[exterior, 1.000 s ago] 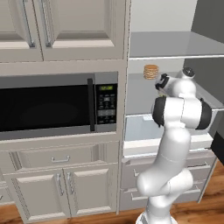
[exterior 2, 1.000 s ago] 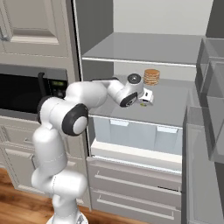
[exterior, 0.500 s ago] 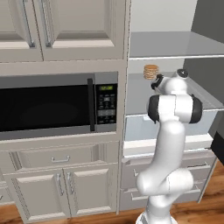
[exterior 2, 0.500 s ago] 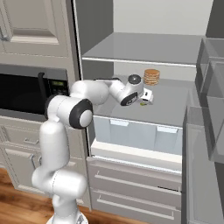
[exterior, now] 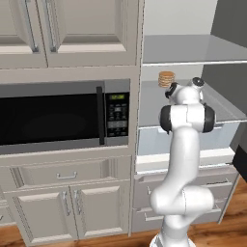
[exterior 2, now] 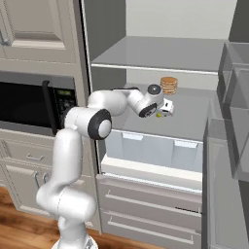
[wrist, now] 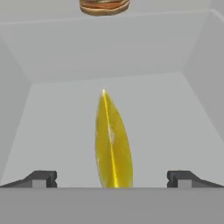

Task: Take the lemon wedge from the fridge and place it on the plate with fish on the dining counter.

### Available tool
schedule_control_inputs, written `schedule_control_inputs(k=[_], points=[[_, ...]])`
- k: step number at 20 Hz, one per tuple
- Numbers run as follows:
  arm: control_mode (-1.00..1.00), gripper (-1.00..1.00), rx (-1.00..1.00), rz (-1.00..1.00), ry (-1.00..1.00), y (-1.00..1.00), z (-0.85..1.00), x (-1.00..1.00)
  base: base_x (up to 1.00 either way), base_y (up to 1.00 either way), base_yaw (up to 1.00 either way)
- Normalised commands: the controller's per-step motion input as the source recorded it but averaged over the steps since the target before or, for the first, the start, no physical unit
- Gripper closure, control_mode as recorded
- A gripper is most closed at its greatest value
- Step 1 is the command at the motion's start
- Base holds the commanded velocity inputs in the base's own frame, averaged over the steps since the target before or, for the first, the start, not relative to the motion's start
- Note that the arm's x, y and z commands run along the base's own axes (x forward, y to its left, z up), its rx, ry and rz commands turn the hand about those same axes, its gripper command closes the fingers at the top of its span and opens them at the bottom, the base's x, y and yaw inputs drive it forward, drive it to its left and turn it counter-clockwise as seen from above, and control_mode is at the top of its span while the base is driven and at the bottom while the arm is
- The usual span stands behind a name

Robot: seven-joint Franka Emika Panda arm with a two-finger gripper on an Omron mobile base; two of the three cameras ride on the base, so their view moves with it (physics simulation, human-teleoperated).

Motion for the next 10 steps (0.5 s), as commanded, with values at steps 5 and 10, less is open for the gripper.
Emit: schedule_control_inputs(k=[5, 10], points=[[-1.0, -1.0, 0.0, 0.0, 0.0, -0.24, -0.12, 0.48, 0.0, 0.0, 0.0], [-1.0, -1.0, 0.0, 0.0, 0.02, -0.03, -0.27, 0.33, 0.0, 0.0, 0.0]])
